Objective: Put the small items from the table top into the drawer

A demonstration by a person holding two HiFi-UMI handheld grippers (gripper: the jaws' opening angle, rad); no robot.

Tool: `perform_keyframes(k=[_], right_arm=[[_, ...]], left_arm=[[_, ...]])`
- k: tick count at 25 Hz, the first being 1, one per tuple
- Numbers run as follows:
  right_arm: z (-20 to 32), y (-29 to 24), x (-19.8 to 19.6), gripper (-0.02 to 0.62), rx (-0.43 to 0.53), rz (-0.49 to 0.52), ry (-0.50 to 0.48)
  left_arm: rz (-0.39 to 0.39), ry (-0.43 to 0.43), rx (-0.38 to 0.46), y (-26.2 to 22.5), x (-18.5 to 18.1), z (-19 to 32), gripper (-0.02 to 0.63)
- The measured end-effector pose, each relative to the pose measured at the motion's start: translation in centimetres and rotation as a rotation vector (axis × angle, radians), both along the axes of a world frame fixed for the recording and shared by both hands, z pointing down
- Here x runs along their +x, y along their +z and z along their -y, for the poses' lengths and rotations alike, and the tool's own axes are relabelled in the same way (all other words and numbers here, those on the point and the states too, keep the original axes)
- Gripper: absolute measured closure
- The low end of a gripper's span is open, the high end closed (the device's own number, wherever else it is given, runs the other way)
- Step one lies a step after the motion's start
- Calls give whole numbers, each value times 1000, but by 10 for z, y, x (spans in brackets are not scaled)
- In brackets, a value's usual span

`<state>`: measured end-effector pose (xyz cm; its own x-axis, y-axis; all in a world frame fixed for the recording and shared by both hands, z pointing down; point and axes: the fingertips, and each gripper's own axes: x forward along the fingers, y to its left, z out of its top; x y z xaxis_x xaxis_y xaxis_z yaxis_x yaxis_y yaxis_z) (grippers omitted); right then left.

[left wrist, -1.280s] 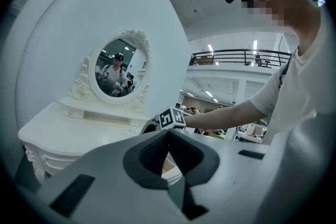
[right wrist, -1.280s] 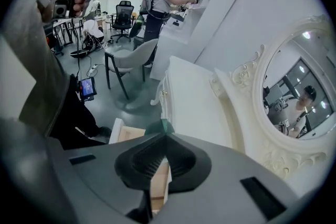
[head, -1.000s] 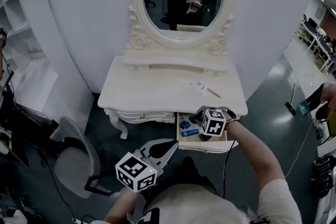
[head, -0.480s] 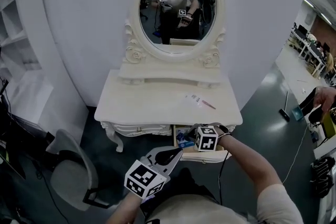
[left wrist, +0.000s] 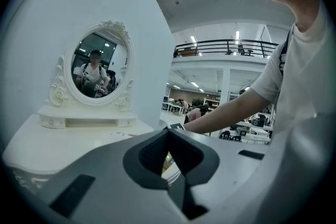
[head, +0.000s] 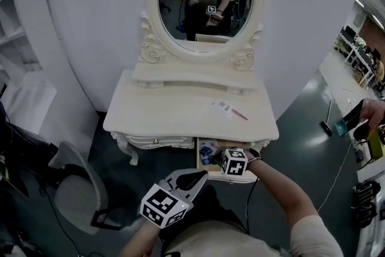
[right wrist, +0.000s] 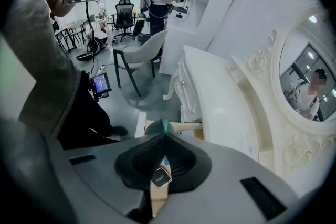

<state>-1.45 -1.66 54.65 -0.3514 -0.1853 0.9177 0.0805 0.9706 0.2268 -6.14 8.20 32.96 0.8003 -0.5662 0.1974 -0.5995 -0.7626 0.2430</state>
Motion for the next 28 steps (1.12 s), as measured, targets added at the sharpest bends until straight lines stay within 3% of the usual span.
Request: perform_keyframes(k=[18,28], right_arm=[[32,76,24,568,-20,40,90],[71,127,26,568,-42,24,114]], left_arm=[[54,-38,-181,52,12,30,549],[81,-191,-263,75,-17,75,549]])
